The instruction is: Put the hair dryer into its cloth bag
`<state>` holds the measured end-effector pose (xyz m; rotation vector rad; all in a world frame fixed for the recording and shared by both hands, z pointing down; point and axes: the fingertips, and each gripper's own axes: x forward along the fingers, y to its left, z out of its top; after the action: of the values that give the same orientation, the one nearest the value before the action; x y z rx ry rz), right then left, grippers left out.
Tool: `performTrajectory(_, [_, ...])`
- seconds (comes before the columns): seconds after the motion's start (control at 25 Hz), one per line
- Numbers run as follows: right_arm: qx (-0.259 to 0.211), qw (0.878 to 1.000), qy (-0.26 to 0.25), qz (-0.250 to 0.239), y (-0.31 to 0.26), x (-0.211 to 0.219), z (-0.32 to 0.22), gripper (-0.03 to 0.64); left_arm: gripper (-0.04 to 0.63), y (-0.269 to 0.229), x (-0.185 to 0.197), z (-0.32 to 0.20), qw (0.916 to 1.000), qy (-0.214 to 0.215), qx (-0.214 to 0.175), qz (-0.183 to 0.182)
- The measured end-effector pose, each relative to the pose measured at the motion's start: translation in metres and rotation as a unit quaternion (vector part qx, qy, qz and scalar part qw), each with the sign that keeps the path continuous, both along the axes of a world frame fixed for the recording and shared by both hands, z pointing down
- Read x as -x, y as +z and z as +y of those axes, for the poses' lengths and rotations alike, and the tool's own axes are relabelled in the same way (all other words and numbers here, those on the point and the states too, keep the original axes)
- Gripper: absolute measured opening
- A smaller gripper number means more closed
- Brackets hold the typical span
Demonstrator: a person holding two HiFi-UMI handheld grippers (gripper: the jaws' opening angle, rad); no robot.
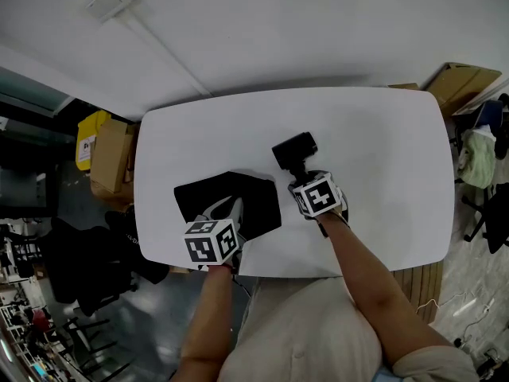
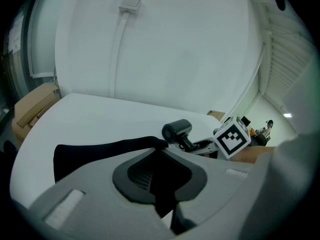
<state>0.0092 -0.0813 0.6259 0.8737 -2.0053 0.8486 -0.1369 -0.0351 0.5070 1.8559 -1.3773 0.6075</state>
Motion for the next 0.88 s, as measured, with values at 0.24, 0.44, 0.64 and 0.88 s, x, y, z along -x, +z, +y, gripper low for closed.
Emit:
performTrajectory(0.24, [0.008, 0.999, -0.046, 0.007, 0.0, -0.008, 0.01, 0.276, 0.028, 0.001, 0.003, 0.0, 1.0, -0.002, 0.001, 0.004])
performTrajectory(0.44, [0.01, 0.996, -0.092, 0.001, 0.0, -0.017, 0.025, 0.273, 0.028, 0.003, 0.007, 0.0, 1.0, -0.001, 0.005, 0.004])
performTrajectory(0.64, [0.015, 0.992, -0.118, -0.034, -0.001, -0.026, 0.04, 0.273, 0.028, 0.005, 0.005, 0.001, 0.9999, 0.002, 0.011, 0.005])
performTrajectory(0.88, [0.001, 0.986, -0.152, -0.064, -0.005, -0.031, 0.053, 0.272, 0.028, 0.011, 0.003, 0.002, 0.9998, 0.001, 0.02, 0.008])
